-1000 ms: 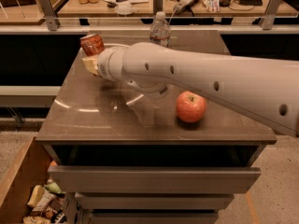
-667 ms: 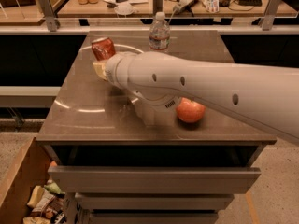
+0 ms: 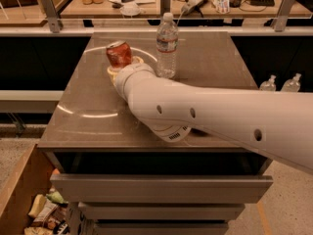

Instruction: Move coke can near water bottle

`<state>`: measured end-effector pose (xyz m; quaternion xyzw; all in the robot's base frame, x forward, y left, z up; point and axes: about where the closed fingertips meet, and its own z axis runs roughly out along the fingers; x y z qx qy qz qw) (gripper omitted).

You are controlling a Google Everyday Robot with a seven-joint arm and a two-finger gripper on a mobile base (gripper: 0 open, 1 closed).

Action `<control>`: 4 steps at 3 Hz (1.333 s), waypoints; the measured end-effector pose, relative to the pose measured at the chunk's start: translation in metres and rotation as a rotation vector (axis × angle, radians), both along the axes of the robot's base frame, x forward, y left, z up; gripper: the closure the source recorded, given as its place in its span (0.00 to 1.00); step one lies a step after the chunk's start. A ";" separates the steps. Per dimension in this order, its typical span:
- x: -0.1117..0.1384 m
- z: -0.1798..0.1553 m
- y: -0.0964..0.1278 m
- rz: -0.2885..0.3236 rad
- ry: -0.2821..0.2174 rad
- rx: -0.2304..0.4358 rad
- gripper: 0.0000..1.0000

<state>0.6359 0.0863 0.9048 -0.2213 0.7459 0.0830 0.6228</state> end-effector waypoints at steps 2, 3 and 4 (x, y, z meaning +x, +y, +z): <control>0.026 -0.005 -0.018 -0.113 -0.126 -0.040 0.76; 0.037 -0.014 -0.022 -0.161 -0.137 -0.041 0.52; 0.040 -0.020 -0.026 -0.209 -0.134 -0.047 0.30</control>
Offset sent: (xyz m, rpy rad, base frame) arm 0.0418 -0.0264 -0.0167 -0.0545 -0.1702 -0.1714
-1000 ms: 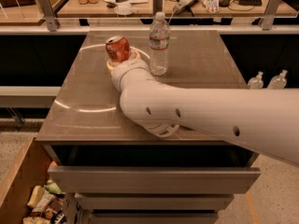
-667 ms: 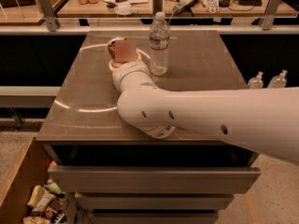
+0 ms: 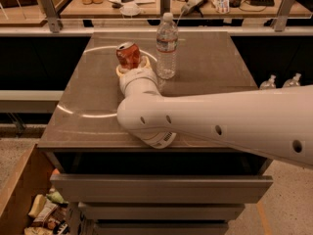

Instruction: Move coke can near water bottle

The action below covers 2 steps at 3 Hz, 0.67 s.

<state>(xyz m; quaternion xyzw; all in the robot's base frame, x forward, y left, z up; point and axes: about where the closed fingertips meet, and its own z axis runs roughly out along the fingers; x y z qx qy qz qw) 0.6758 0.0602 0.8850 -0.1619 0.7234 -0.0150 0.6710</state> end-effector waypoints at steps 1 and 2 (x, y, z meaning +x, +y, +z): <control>0.001 -0.005 -0.005 -0.040 0.007 -0.004 0.07; 0.000 -0.009 -0.009 -0.069 0.014 -0.006 0.00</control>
Offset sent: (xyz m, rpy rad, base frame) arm -0.0003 -0.0136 -0.0175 -0.0098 0.0275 -0.1070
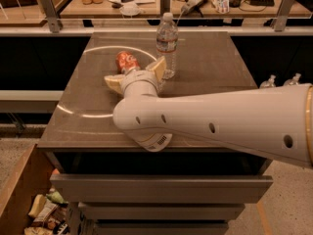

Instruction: Move coke can near water bottle

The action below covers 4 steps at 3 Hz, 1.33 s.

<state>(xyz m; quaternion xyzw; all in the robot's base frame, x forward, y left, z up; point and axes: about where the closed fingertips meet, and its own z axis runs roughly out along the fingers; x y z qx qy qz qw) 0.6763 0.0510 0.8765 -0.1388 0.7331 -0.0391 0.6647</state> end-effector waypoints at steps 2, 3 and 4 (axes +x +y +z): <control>-0.004 0.016 -0.007 -0.002 0.005 -0.020 0.00; -0.016 0.051 -0.016 0.018 0.006 -0.025 0.00; -0.040 0.086 -0.033 0.019 0.002 -0.040 0.00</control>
Offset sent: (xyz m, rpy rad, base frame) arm -0.0063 -0.0021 0.0182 -0.0422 0.0107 0.0186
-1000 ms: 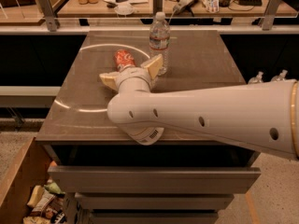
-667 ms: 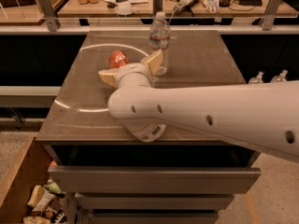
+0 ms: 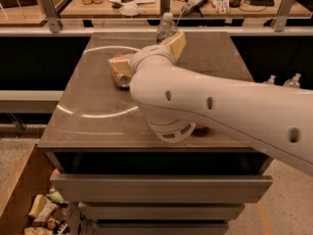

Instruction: Move coke can near water bottle

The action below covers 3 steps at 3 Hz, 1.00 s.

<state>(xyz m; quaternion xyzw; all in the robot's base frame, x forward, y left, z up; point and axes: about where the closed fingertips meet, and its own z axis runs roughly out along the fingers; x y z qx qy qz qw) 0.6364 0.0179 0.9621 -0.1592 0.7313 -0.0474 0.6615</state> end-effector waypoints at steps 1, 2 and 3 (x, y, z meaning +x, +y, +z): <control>-0.027 0.039 -0.051 -0.084 0.003 -0.009 0.00; -0.030 0.049 -0.113 -0.167 0.031 -0.063 0.00; -0.018 0.053 -0.175 -0.277 0.070 -0.118 0.00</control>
Offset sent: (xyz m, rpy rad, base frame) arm -0.0292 -0.2046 0.0718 -0.1850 0.0226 -0.2707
